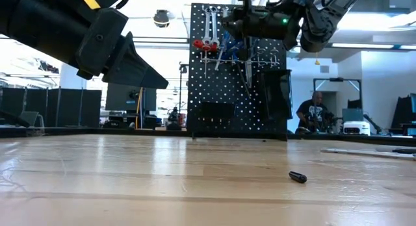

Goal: Hang tools onto peg board
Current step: Hang the wrench on the pegboard

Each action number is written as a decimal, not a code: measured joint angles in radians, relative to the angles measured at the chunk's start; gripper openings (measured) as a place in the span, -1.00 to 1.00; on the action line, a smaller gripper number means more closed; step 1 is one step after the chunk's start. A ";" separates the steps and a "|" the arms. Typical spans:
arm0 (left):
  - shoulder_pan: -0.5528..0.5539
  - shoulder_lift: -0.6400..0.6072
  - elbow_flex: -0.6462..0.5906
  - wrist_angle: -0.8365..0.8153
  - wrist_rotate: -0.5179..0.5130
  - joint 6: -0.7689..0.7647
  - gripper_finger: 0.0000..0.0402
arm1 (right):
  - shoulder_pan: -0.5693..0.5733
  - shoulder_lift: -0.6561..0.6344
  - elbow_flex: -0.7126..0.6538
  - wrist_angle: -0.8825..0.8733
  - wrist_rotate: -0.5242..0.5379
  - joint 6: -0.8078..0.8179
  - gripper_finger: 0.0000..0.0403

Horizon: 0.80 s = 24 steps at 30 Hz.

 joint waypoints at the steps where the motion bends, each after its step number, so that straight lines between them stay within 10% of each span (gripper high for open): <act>1: 0.000 0.000 0.000 0.000 0.000 0.000 -0.50 | 0.000 0.000 0.000 -0.002 0.000 0.000 -0.69; 24: 0.000 0.000 0.000 0.000 0.024 0.000 -0.50 | 0.150 0.000 0.000 -0.013 -0.194 -0.121 -0.01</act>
